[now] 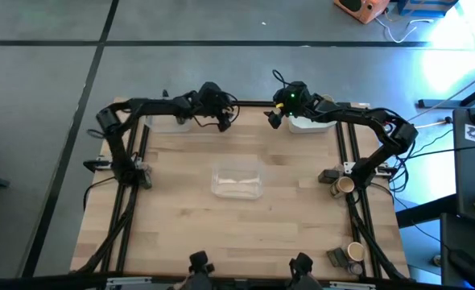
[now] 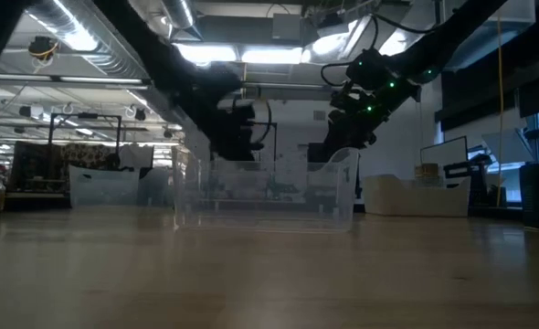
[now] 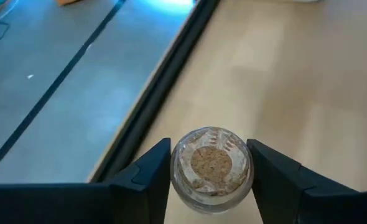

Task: Sort spices by type
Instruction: Put the brown seasoning bottle into the bottom transparent bin, then put the black seasoning can into the top transparent bin

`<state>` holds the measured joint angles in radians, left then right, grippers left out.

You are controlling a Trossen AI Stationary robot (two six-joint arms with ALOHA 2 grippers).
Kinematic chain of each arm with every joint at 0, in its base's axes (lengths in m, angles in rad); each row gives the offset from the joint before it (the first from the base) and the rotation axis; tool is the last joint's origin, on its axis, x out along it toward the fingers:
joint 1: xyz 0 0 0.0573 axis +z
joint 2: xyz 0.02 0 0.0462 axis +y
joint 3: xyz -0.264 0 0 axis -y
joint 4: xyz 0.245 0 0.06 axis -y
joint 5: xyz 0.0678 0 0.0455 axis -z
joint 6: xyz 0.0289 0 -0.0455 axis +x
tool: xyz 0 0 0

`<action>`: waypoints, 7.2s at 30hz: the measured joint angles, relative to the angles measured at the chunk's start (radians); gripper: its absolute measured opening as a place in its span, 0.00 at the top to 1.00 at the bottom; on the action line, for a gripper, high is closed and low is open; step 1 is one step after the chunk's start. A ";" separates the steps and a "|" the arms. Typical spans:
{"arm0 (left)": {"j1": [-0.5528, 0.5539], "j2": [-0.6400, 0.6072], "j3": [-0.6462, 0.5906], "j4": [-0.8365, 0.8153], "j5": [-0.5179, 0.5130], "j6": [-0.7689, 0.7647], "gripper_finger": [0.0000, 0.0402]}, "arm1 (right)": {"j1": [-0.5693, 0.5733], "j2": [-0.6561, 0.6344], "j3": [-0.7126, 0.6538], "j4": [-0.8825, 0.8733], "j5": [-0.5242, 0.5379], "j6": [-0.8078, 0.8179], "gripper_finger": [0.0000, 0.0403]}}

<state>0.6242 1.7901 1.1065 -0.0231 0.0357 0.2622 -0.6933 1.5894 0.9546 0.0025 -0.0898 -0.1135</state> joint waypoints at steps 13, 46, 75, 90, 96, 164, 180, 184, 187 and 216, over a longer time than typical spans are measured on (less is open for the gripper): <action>-0.254 -0.301 0.000 -0.255 0.002 -0.054 0.57 | 0.000 0.000 0.000 0.001 0.000 -0.001 0.13; -0.647 -0.055 -0.006 -0.332 -0.251 -0.393 0.58 | 0.000 -0.001 0.000 -0.003 -0.054 -0.049 0.13; -0.609 0.009 -0.005 -0.327 -0.198 -0.435 0.53 | 0.000 -0.001 0.000 -0.014 -0.061 -0.052 0.13; -0.611 -0.037 0.108 -0.496 -0.167 -0.419 0.34 | 0.000 -0.001 0.000 -0.008 -0.060 -0.051 0.13; -0.638 -0.122 0.137 -0.561 -0.171 -0.419 0.35 | 0.000 -0.001 0.000 -0.007 -0.059 -0.051 0.13; -0.528 -0.589 -0.514 0.019 -0.350 -0.360 0.36 | 0.772 -0.439 0.000 -1.307 0.210 0.584 0.13; -0.533 -0.589 -0.514 0.014 -0.350 -0.380 0.36 | 0.785 -0.433 -0.137 -1.342 0.152 0.641 0.13; -0.533 -0.589 -0.514 0.018 -0.350 -0.367 0.36 | 0.785 -0.433 -0.173 -1.290 0.165 0.633 0.13; -0.533 -0.589 -0.514 0.017 -0.350 -0.366 0.36 | 0.785 -0.421 -0.194 -1.271 0.172 0.629 0.13; -0.533 -0.589 -0.514 0.036 -0.350 -0.359 0.36 | 0.785 -0.225 -0.109 -1.259 0.246 0.458 0.68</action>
<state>0.0914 1.2015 0.5926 0.0132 -0.3141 -0.0971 0.0914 1.3643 0.8460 -1.2567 0.1566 0.3445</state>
